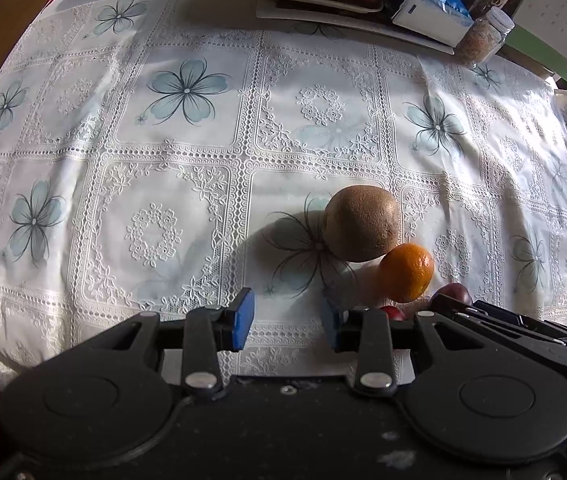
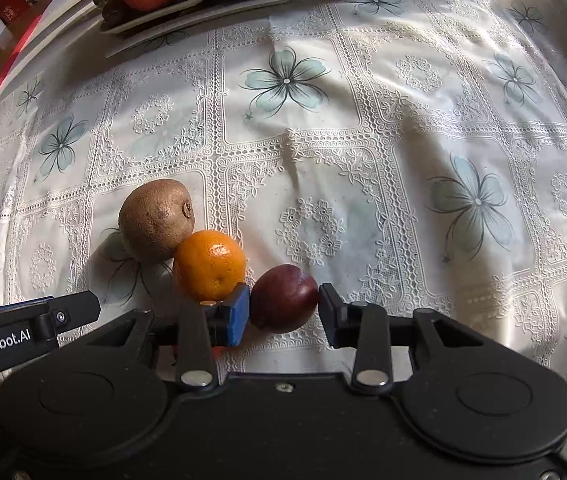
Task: Organize fruits
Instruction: 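Grasp a red tomato with the left gripper while the right gripper grasps another dark red plum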
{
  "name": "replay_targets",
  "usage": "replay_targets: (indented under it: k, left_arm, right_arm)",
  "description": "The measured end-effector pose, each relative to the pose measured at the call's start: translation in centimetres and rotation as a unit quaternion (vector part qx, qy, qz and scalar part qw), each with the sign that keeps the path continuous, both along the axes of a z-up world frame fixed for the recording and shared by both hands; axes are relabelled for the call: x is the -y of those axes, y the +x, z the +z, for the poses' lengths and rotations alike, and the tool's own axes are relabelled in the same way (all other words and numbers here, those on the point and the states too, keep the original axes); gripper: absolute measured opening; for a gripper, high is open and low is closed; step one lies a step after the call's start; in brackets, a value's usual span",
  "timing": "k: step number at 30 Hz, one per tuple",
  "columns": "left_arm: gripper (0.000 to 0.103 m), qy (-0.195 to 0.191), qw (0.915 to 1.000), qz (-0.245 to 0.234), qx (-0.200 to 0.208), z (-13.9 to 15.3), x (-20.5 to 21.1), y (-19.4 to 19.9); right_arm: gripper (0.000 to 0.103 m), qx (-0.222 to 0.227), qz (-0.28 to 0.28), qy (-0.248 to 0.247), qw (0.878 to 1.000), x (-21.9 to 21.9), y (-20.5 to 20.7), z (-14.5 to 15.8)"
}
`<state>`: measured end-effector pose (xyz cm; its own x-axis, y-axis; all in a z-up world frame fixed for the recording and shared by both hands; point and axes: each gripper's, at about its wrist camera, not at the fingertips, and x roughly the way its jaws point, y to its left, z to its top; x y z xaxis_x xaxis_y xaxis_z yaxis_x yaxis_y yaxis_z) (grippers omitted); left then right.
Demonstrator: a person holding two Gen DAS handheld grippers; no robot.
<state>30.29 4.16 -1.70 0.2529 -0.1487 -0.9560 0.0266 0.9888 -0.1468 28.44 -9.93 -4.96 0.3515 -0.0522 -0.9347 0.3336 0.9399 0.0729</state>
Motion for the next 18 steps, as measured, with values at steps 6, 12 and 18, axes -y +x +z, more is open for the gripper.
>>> replay_targets:
  k: [6,12,18]
  left_arm:
    - [0.036,-0.004,1.0000,-0.002,0.002,0.1,-0.1,-0.1]
    - [0.036,-0.005,1.0000,0.002,-0.001,0.0,-0.3,-0.1]
    - [0.036,-0.014,0.9998,-0.006,-0.008,-0.1,0.3,-0.2]
  right_arm:
    - [0.046,-0.005,-0.002,-0.005,1.000,0.1,-0.4,0.1]
    - [0.048,-0.012,0.007,-0.019,1.000,-0.5,0.6,-0.4]
    - [0.046,-0.024,-0.012,-0.007,1.000,0.0,0.7,-1.2]
